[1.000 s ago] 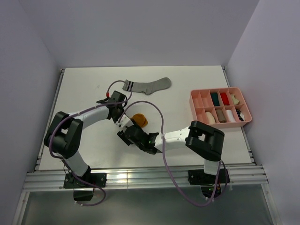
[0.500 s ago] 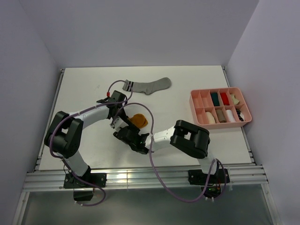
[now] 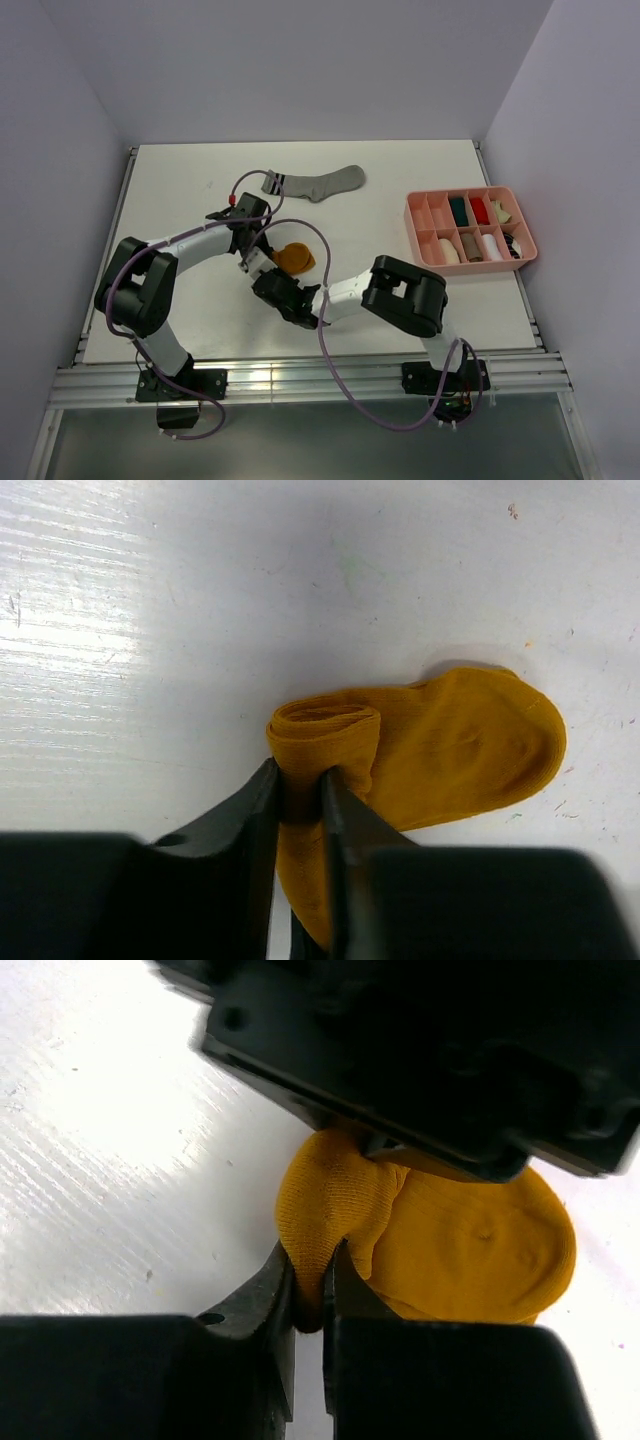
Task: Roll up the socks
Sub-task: Roll the sock at the center of the board.
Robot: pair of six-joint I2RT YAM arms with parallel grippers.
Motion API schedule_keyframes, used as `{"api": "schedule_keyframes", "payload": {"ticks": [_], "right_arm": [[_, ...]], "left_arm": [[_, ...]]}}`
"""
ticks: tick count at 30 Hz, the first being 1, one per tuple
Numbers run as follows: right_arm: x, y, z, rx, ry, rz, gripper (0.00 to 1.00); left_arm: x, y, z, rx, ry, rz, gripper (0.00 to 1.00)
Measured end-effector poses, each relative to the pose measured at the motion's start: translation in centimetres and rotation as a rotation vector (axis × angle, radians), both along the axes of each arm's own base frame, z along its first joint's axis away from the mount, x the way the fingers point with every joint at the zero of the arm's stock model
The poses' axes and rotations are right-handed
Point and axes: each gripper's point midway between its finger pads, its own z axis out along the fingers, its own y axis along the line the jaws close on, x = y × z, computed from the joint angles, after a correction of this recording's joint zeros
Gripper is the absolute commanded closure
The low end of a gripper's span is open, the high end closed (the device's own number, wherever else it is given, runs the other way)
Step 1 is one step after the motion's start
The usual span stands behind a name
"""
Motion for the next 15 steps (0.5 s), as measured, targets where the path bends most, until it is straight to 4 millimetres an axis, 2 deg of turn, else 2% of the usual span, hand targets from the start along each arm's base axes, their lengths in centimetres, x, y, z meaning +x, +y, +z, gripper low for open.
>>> {"api": "schedule_keyframes", "payload": {"ticks": [4,5,6,9,15], "right_arm": [[-0.2,-0.7,0.2,0.072,0.07,0.016,1.0],[-0.3,-0.8,0.2,0.092,0.092,0.022,1.0],[-0.4,-0.9,0.3,0.109,0.112,0.027,1.0],[-0.5,-1.5,0.3,0.176,0.185,0.033,1.0],[-0.5,-2.0,0.2,0.322,0.331,0.04,1.0]], "left_arm": [[-0.2,-0.1,0.0,-0.003,0.005,-0.01,0.56],[-0.2,-0.1,0.0,-0.003,0.007,-0.01,0.47],[-0.2,-0.1,0.0,-0.003,0.008,-0.011,0.45],[-0.4,-0.1,-0.1,-0.011,0.016,-0.003,0.39],[-0.5,0.1,0.6,-0.064,0.009,0.057,0.37]]}}
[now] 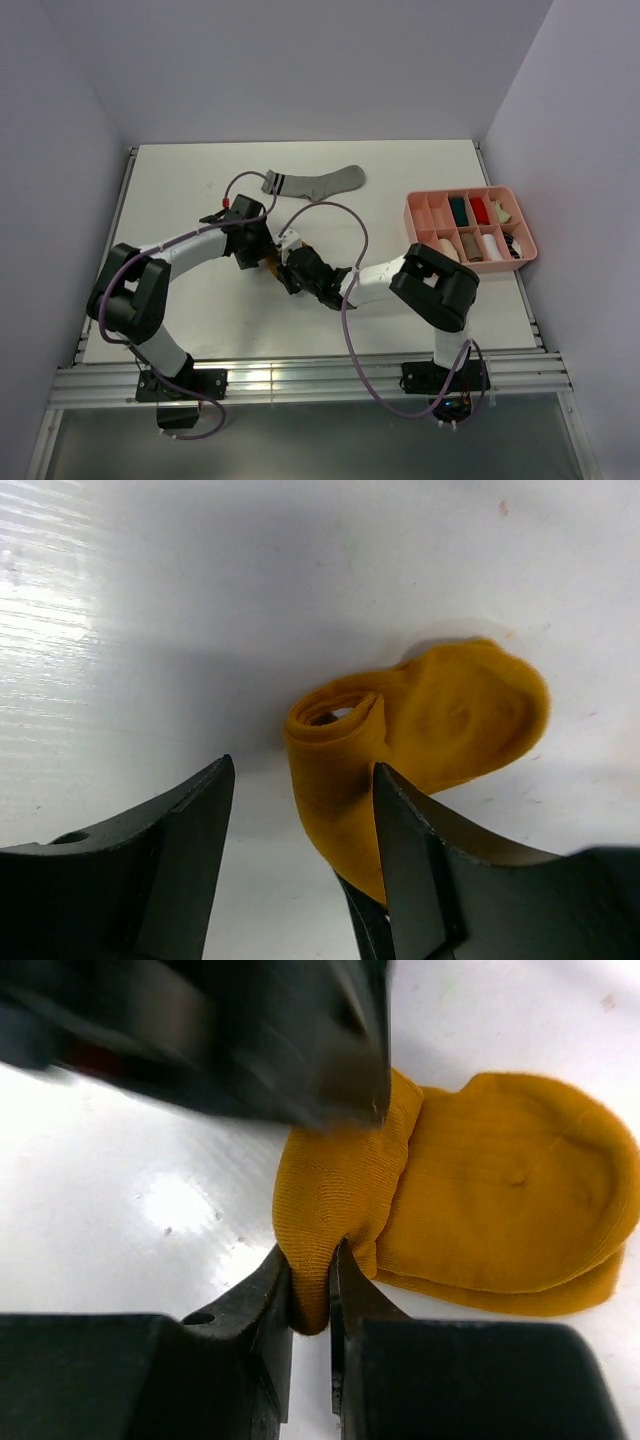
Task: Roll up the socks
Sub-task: Roll the sock at the center of the board.
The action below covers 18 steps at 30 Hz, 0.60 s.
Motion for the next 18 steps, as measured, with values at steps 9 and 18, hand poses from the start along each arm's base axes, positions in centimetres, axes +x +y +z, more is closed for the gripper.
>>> {"api": "schedule_keyframes", "payload": {"ticks": [9,18], "right_arm": [[-0.2,-0.5,0.6,0.235,0.259,0.07,1.0],[-1.6,-0.8,0.4,0.377,0.506,0.182,1.0]], "left_arm": [[1.0,1.7,3.4,-0.137,-0.133,0.165,0.27],[-2.1,2.2,1.5,-0.213,-0.128,0.202,0.33]]}}
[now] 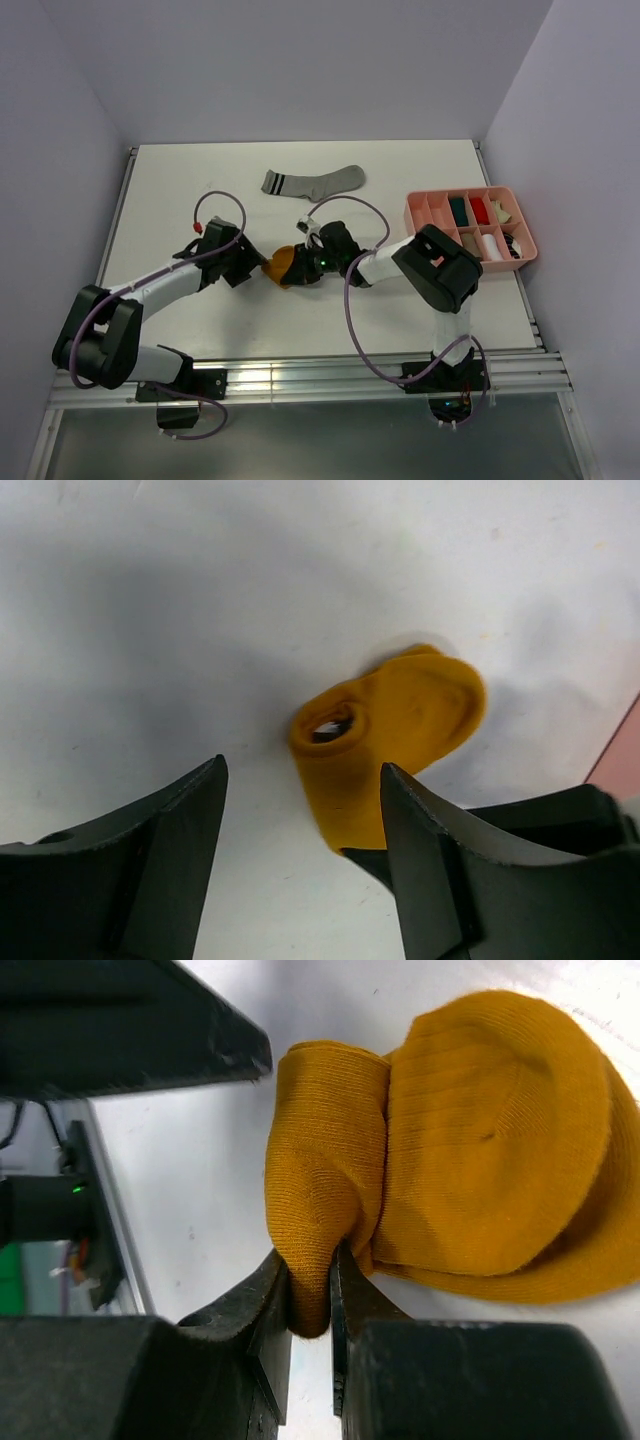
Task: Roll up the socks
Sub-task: Roll the sock at the center of the board.
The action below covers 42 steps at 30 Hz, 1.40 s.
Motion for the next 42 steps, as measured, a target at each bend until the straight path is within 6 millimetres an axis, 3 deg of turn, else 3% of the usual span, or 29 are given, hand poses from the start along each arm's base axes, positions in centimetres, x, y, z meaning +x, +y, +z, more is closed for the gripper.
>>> {"api": "schedule_keyframes", "payload": {"ticks": [5,13,21,28,34,39,40,42], "right_arm": [[-0.1,-0.1,-0.1,0.047,0.082,0.028,1.0],[0.0,0.4,-0.1,0.071,0.152,0.071,1.0],[0.0,0.4,0.0,0.086,0.223,0.081,1.0],[0.1,0.5,-0.1,0.109,0.316,0.093,1.0],[0.1,0.7,-0.1,0.11,0.363,0.109,1.0],[0.0,0.9,-0.3,0.118,0.407,0.113,1.0],[0.0,0.9,-0.3,0.118,0.412,0.11,1.0],[0.1,0.8,-0.3,0.118,0.418,0.105,1.0]], "left_arm": [[-1.5,0.2,-1.9,-0.02,0.045,0.014,0.35],[-1.1,-0.3,-1.8,-0.071,0.01,0.028,0.32],[-1.1,-0.8,0.2,-0.147,-0.094,0.019,0.32],[-2.6,-0.8,-2.0,-0.168,-0.047,0.03,0.34],[-1.6,-1.2,-1.9,-0.186,-0.056,0.051,0.37],[-0.7,-1.5,-2.3,-0.174,-0.041,0.057,0.49],[-0.6,-1.5,-2.4,-0.168,-0.033,0.059,0.57],[-0.3,-1.5,-2.8,-0.157,-0.017,0.065,0.65]]}}
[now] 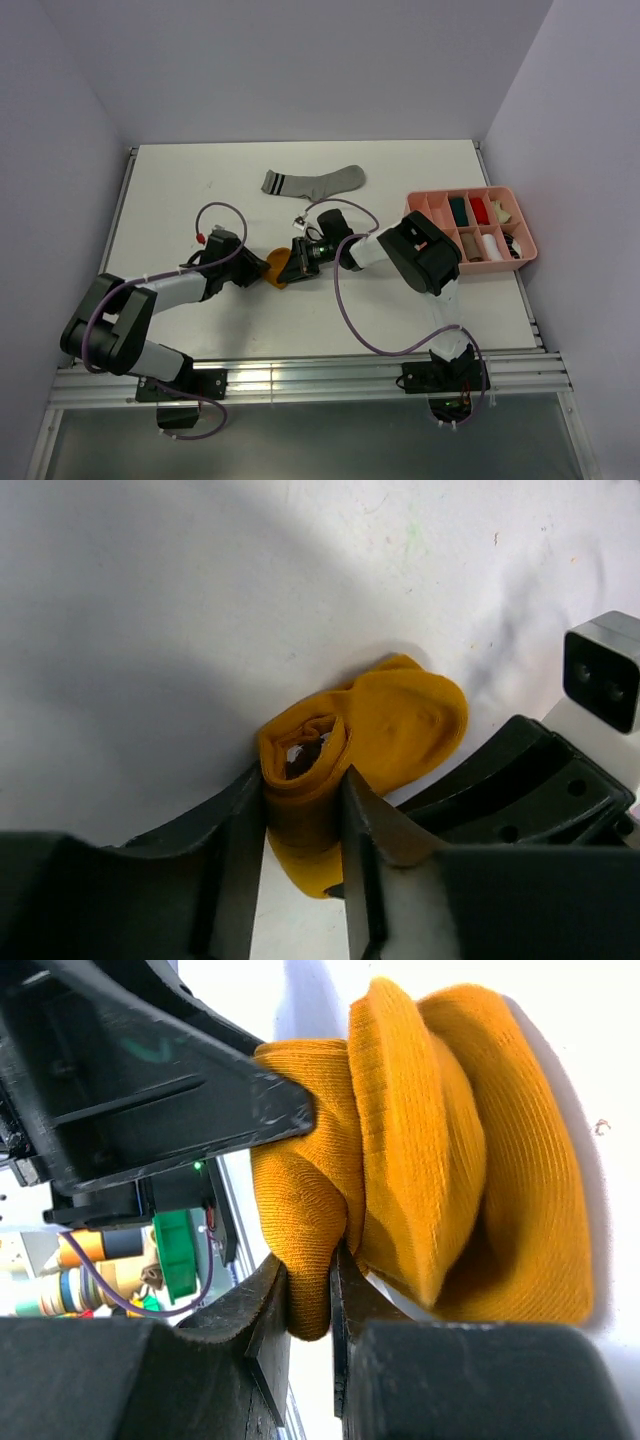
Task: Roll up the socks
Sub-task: Roll the sock at the center of the board.
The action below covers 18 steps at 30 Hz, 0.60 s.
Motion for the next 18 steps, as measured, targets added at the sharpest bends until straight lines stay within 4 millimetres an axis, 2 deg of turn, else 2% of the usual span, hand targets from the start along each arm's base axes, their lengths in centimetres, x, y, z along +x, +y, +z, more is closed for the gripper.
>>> {"api": "schedule_keyframes", "payload": {"ticks": [2,5,6,8,9,12,15,18], "right_arm": [[0.0,0.0,0.0,-0.001,0.008,-0.005,1.0],[0.2,0.0,0.0,-0.005,0.016,-0.017,0.93],[0.4,-0.1,0.0,-0.007,0.014,-0.024,0.87],[0.7,-0.3,-0.1,-0.019,0.007,-0.036,0.79],[0.9,-0.4,-0.1,-0.032,-0.005,-0.047,0.72],[1.6,-0.9,0.3,-0.08,-0.063,-0.084,0.58],[2.1,-1.7,0.8,-0.146,-0.143,-0.125,0.51],[2.4,-2.8,1.1,-0.226,-0.225,-0.166,0.49]], "left_arm": [[0.3,-0.1,-0.3,0.007,0.015,0.001,0.77],[0.9,-0.5,-0.4,0.02,0.045,-0.009,0.87],[1.1,-0.6,-0.7,0.03,0.061,-0.017,0.9],[1.5,-0.9,-0.8,0.051,0.087,-0.041,0.93],[1.7,-1.0,-0.9,0.065,0.1,-0.055,0.94],[2.6,-1.7,-0.8,0.104,0.135,-0.113,0.98],[3.5,-2.3,-0.6,0.155,0.159,-0.168,0.99],[3.6,-2.4,-0.5,0.232,0.189,-0.212,0.99]]}}
